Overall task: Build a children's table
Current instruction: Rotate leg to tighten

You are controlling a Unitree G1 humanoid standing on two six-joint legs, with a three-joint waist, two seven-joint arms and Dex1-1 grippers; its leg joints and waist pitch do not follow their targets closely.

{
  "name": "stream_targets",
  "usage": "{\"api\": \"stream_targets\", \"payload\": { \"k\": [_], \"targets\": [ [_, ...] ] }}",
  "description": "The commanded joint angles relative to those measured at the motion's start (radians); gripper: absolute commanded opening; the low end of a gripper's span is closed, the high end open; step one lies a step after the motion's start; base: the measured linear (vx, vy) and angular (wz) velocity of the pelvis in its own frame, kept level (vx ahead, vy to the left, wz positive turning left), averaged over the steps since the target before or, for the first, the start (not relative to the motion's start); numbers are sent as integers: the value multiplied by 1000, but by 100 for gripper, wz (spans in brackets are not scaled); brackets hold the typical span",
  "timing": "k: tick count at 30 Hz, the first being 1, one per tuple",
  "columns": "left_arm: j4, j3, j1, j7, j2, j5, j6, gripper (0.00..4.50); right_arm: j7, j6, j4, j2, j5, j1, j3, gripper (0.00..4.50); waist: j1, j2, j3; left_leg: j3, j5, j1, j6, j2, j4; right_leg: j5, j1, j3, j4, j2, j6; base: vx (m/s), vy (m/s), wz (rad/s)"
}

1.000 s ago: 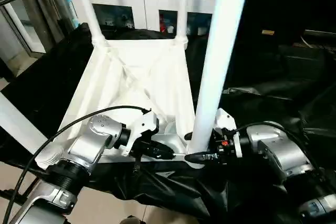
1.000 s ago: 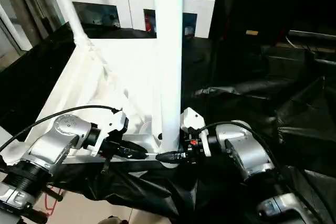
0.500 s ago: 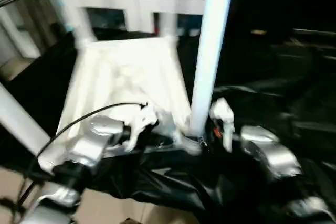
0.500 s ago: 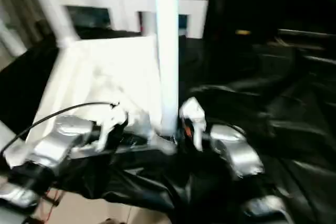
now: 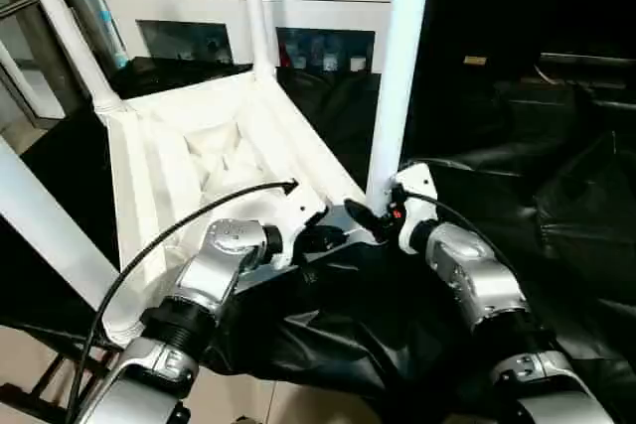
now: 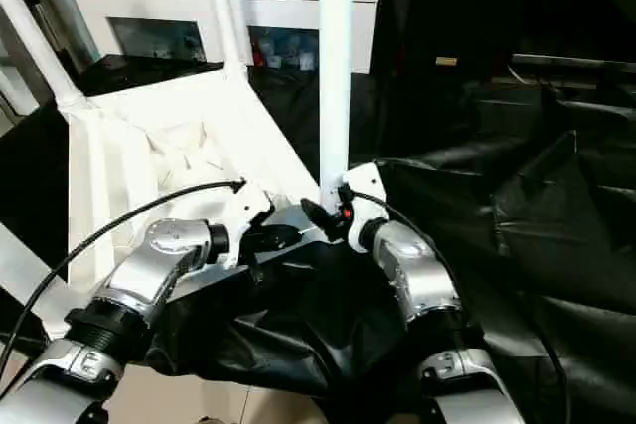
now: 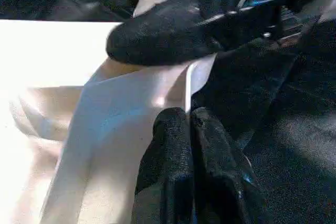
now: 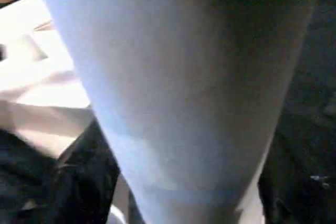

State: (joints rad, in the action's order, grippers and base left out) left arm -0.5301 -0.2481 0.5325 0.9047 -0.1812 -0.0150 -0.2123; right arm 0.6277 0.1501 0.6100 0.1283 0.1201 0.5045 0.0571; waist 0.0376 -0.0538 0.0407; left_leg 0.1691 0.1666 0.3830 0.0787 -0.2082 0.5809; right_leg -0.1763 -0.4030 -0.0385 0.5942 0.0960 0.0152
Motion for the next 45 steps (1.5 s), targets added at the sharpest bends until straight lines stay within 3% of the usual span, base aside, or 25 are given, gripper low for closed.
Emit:
{"api": "stream_targets", "payload": {
  "k": [1, 3, 5, 7, 8, 10, 12, 15, 20, 28, 33, 36, 40, 43, 45],
  "targets": [
    [44, -40, 4, 64, 21, 41, 42, 0, 113, 16, -22, -17, 8, -13, 92, 381, 7, 10, -57, 1, 356, -12, -13, -6, -80, -343, 35, 15, -84, 28, -176, 0, 0, 0],
    [61, -45, -4, 103, 4, 49, 38, 0, 197, 16, -56, 18, 28, -23, 102, 381, 8, 9, -59, 4, 318, -11, -22, -7, -77, -282, 38, 17, -77, 29, -197, 0, 0, 0],
    [89, -63, -18, 196, -44, 62, 34, 0, 403, 1, -148, 115, 65, -54, 136, 381, 15, 8, -65, 6, 269, -10, -45, -9, -70, -199, 46, 17, -69, 28, -215, 30, -1, 1],
    [90, -65, -20, 214, -53, 63, 38, 0, 439, 0, -164, 133, 70, -59, 142, 381, 23, 8, -67, 9, 222, -9, -74, -11, -63, -106, 47, 15, -59, 23, -243, 62, -1, 2],
    [92, -65, -21, 230, -61, 67, 39, 0, 473, 4, -178, 152, 76, -64, 149, 381, 32, 5, -73, 11, 162, -10, -93, -11, -56, -16, 47, 13, -46, 23, -271, 53, 2, 0],
    [101, -65, -23, 275, -80, 81, 34, 0, 553, 16, -210, 198, 87, -75, 166, 381, 41, 8, -72, 12, 143, -11, -108, -11, -54, 14, 50, 12, -43, 22, -289, 27, 1, 0],
    [110, -61, -25, 340, -109, 98, 42, 0, 644, 24, -230, 251, 84, -83, 189, 381, 52, 7, -72, 14, 143, -14, -115, -13, -51, 6, 49, 13, -41, 24, -290, 0, 0, 0],
    [114, -62, -23, 399, -139, 116, 47, 0, 693, 37, -232, 283, 78, -83, 209, 381, 54, 12, -67, 14, 179, -13, -104, -14, -56, -56, 47, 14, -46, 26, -286, 0, 0, 0],
    [134, -77, -27, 479, -185, 135, 25, 0, 735, 45, -247, 298, 86, -83, 216, 339, 53, 11, -62, 13, 251, -18, -61, -17, -65, -181, 42, 18, -56, 29, -260, 0, 0, 0],
    [130, -88, -25, 530, -212, 138, 20, 0, 759, 63, -280, 305, 97, -88, 226, 269, 54, 12, -63, 12, 229, -15, -52, -15, -64, -166, 43, 18, -52, 28, -256, 0, 0, 0],
    [132, -82, -31, 506, -201, 134, 22, 0, 742, 74, -303, 294, 106, -115, 224, 260, 55, 12, -64, 12, 213, -14, -57, -14, -62, -145, 44, 18, -51, 28, -257, 0, 0, 0],
    [122, -66, -30, 462, -179, 130, 27, 0, 655, 65, -274, 256, 92, -126, 204, 255, 56, 11, -64, 13, 211, -14, -57, -14, -62, -140, 43, 19, -51, 29, -258, 0, 0, 0],
    [108, -52, -23, 397, -154, 120, 24, 0, 501, 52, -196, 199, 57, -112, 170, 255, 47, 10, -58, 10, 277, -16, -30, -12, -69, -239, 40, 18, -61, 30, -239, 0, 0, 0],
    [43, -29, 14, 222, -94, 70, 23, 0, 187, 50, -45, 97, -7, -57, 108, 254, 25, 11, -53, 3, 328, -12, 16, -5, -77, -361, 42, 14, -70, 32, -194, 0, 0, 0],
    [36, -27, 18, 197, -84, 62, 20, 0, 148, 53, -32, 83, -11, -51, 98, 254, 9, 12, -52, -3, 350, -11, 28, -2, -79, -407, 44, 11, -75, 32, -170, -54, -1, -8]
  ]
}}
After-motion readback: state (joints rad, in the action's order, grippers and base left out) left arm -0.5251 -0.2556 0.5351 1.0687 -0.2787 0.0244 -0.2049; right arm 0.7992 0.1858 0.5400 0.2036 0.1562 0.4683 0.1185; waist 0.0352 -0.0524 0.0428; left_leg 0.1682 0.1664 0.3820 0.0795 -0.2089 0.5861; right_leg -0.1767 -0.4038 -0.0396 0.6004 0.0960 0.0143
